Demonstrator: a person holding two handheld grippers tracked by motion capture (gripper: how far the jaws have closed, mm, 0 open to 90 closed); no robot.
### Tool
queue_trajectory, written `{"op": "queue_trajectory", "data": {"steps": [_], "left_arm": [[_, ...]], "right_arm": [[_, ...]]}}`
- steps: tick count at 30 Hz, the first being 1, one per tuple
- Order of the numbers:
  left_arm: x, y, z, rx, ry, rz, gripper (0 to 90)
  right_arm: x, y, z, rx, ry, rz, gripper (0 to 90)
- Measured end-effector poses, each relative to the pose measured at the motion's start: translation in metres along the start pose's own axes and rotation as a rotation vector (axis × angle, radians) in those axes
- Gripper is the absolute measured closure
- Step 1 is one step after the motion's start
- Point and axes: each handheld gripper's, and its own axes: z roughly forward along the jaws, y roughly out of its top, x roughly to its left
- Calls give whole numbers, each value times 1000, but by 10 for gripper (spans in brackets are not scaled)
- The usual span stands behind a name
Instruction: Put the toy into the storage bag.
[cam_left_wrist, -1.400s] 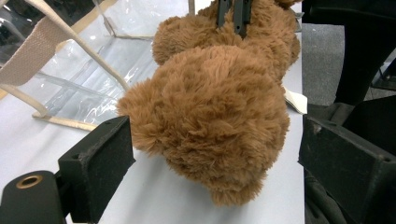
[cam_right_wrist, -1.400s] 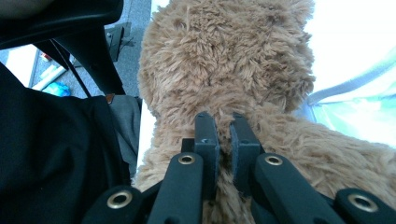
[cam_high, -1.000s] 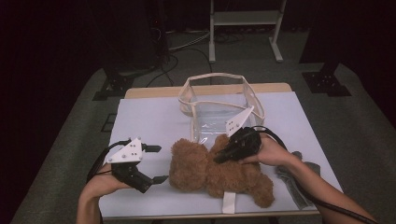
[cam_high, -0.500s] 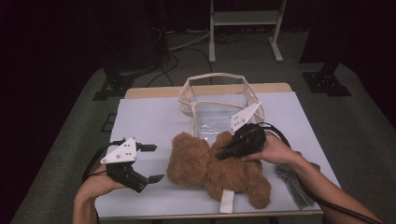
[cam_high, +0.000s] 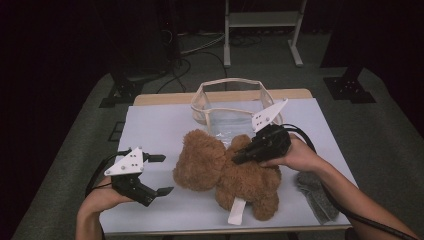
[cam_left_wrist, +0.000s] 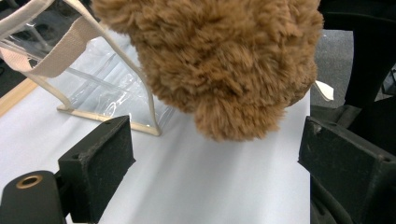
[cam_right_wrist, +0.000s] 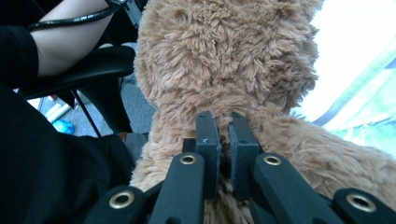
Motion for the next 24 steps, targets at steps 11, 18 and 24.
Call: {"op": "queue_trajectory", "data": {"steps": [11, 18, 24], "left_arm": [[0, -1, -1, 3, -1, 0, 89], [0, -1, -2, 1, 0, -2, 89], [0, -2, -5, 2, 4, -2, 89]], "right_arm": [[-2, 0, 2, -16, -11, 8, 851], [-2, 1, 3, -23, -15, 11, 854], [-3, 2, 3, -41, -23, 14, 856]]}}
